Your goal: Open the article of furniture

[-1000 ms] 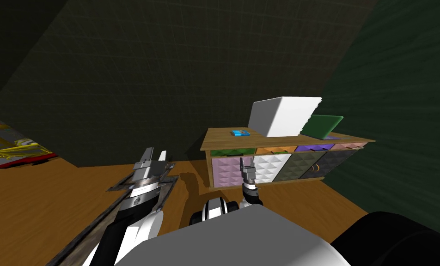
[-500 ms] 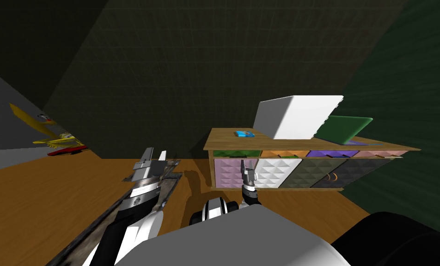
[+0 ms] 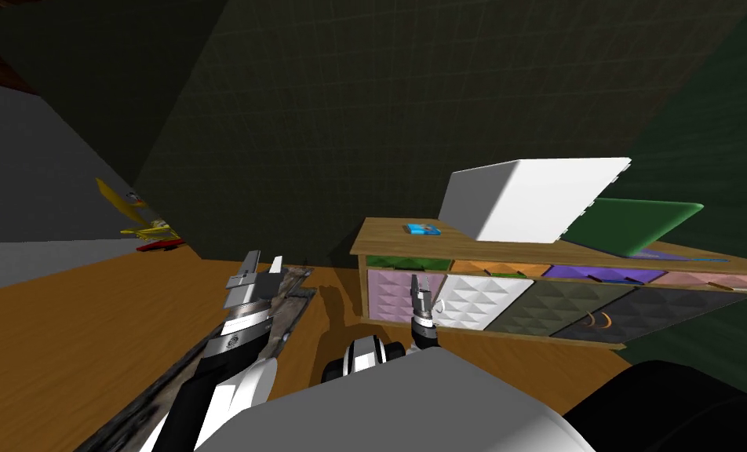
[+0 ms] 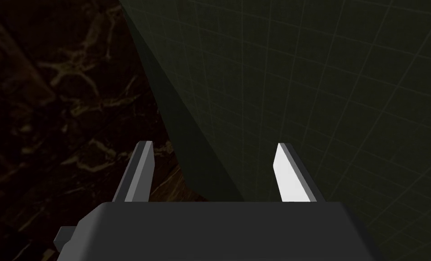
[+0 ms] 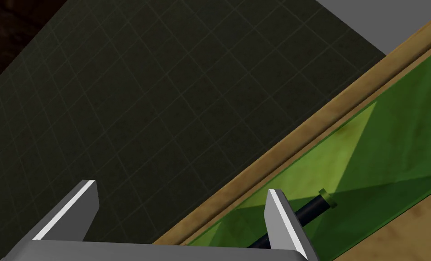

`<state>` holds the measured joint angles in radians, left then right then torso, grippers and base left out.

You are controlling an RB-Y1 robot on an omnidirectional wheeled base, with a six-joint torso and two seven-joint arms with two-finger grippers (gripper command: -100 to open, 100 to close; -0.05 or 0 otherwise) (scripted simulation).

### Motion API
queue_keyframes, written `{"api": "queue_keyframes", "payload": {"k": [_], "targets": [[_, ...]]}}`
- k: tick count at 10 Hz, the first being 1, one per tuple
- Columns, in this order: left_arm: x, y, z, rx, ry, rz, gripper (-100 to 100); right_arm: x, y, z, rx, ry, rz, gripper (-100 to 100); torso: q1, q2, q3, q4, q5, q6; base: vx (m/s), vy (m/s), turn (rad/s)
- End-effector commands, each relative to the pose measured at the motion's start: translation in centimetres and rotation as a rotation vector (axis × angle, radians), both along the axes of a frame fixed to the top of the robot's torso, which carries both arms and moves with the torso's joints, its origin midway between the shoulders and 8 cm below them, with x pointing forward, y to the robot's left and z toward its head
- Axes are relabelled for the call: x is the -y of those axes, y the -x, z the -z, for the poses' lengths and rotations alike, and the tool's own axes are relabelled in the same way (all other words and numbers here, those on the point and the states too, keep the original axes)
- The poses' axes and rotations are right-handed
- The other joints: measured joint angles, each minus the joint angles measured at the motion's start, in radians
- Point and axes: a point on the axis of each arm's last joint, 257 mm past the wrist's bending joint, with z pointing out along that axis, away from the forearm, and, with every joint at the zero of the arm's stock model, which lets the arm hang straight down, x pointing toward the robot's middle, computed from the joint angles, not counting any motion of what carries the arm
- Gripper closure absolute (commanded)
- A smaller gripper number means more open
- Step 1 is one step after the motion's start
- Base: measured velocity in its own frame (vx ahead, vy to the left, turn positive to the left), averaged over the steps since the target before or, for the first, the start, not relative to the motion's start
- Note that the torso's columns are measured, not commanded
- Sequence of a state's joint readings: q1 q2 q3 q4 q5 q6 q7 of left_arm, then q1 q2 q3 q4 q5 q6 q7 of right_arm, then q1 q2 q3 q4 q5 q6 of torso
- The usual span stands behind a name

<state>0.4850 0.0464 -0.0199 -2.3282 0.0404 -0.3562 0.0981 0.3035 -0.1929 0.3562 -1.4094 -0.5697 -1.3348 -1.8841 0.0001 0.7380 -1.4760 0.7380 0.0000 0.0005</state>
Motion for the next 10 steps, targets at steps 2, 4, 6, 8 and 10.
{"api": "queue_keyframes", "payload": {"k": [2,4,6,8,10], "targets": [[0.0,0.0,0.0,0.0,0.0,0.0,0,0.9,0.0,2.2,-0.006,-0.098,-0.044,-100,0.0,0.0,0.0,0.0,0.0,0.0,0.003,-0.022,0.142],[0.0,0.0,0.0,0.0,0.0,0.0,0,1.4,0.0,3.2,-0.007,-0.142,-0.064,-100,0.0,0.0,0.0,0.0,0.0,0.0,0.001,-0.022,0.113],[0.0,0.0,0.0,0.0,0.0,0.0,0,1.9,0.0,4.0,-0.007,-0.184,-0.082,-100,0.0,0.0,0.0,0.0,0.0,0.0,-0.002,-0.023,0.14],[0.0,0.0,0.0,0.0,0.0,0.0,0,2.3,0.0,4.7,-0.008,-0.218,-0.096,-100,0.0,0.0,0.0,0.0,0.0,0.0,-0.003,-0.025,0.135],[0.0,0.0,0.0,0.0,0.0,0.0,0,3.1,0.1,6.0,-0.009,-0.269,-0.113,-100,0.0,0.0,0.0,0.0,0.0,0.0,-0.004,-0.024,0.157]]}}
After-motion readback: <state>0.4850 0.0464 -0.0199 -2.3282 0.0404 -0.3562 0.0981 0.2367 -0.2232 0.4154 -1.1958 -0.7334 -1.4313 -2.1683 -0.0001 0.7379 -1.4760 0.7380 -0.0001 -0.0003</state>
